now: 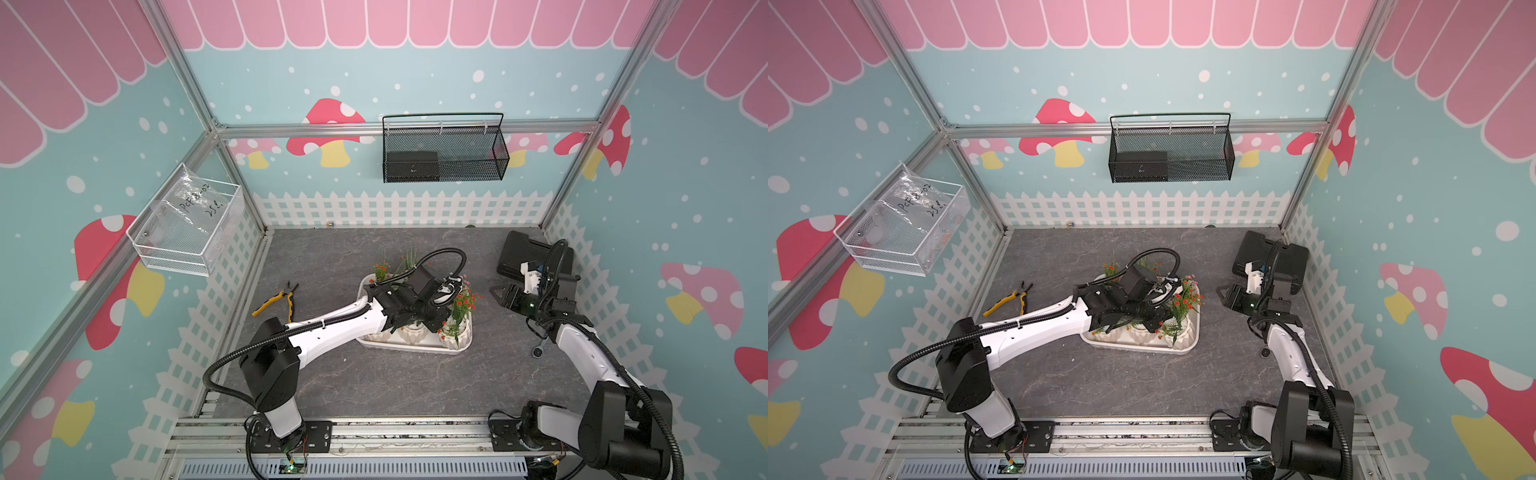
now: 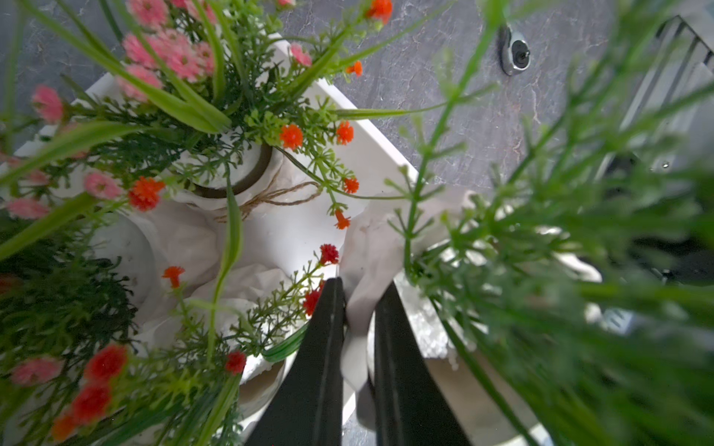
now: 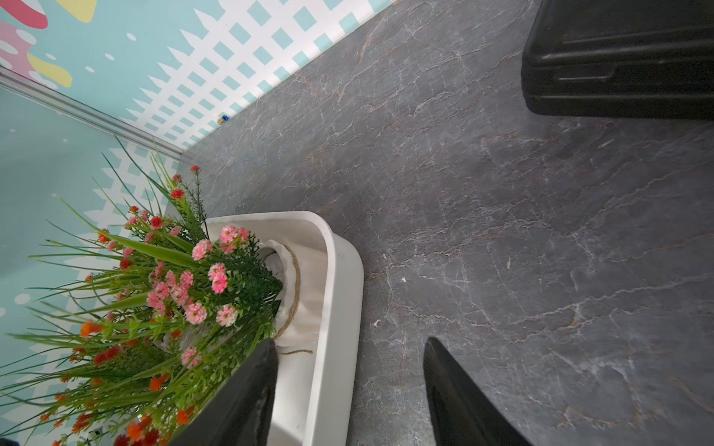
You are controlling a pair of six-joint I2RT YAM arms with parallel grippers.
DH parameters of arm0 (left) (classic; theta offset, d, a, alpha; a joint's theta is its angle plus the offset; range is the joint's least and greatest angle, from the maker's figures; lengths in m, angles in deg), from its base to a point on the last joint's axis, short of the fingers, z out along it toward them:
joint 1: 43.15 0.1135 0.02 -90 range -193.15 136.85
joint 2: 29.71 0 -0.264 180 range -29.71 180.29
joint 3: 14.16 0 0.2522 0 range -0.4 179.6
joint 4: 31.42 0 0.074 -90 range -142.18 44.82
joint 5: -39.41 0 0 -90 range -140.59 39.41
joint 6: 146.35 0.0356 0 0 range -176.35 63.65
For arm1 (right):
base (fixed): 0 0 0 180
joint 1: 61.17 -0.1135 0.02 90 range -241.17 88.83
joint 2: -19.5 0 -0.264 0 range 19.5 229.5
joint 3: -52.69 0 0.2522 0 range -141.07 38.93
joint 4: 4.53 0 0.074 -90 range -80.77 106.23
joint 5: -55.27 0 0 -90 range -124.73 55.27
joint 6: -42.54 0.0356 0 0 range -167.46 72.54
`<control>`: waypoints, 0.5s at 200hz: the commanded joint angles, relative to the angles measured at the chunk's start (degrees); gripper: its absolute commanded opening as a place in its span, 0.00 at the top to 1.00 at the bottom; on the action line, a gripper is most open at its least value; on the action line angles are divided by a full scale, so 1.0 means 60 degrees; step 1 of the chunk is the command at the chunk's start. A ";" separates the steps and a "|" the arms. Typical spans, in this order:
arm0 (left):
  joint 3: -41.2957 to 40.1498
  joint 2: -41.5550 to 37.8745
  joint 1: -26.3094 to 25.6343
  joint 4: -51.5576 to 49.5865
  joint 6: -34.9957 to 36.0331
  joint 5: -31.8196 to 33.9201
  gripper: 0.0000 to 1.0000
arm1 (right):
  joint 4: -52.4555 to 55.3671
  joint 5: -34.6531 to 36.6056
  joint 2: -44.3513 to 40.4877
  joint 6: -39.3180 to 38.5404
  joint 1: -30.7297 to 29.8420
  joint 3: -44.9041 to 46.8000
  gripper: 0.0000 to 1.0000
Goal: Put the potted gypsophila into the storage box
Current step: Place the baby's breath potted plant at the storage box.
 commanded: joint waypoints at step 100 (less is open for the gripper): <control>0.0310 0.0781 -0.0037 0.0904 0.0366 0.1222 1.00 | -0.0185 -0.0278 -0.0325 -0.0388 0.0074 0.0315 0.38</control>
